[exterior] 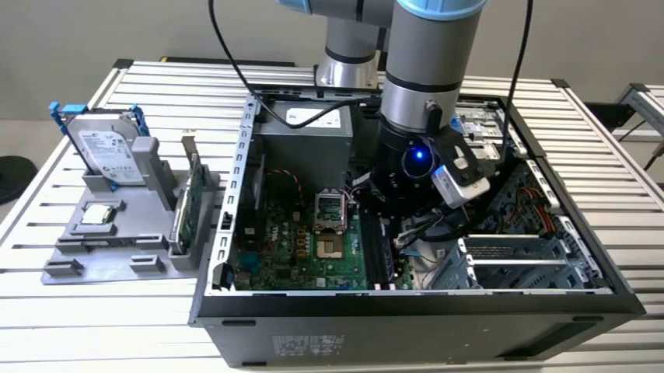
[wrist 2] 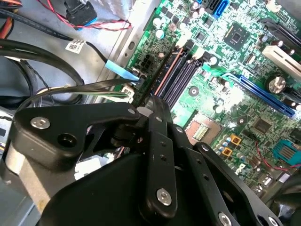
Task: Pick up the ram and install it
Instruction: 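Insert the ram into the slot, then press down the ram until it locks into place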
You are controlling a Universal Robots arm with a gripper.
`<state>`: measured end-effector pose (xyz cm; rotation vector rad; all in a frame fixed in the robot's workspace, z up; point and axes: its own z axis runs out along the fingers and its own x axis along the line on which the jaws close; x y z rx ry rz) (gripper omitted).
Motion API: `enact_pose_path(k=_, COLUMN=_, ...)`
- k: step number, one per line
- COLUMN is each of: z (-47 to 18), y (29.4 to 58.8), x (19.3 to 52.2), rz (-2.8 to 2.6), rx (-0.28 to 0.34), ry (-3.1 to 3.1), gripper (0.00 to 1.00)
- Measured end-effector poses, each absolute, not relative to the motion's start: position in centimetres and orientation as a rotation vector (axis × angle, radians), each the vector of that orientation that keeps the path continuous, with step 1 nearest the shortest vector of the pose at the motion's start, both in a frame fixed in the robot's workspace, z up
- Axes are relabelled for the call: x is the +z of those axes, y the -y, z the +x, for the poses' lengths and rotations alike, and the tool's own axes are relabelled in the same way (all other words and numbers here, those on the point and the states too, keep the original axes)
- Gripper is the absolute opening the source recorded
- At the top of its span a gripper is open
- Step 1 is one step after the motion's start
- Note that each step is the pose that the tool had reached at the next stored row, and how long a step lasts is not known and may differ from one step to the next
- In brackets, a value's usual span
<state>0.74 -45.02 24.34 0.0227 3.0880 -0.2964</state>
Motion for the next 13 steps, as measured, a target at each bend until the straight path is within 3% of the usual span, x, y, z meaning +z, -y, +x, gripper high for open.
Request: enact_pose_path(k=13, z=0.74, y=45.02, x=24.29, rz=0.023, rx=-0.305, ry=-3.087, gripper=0.00)
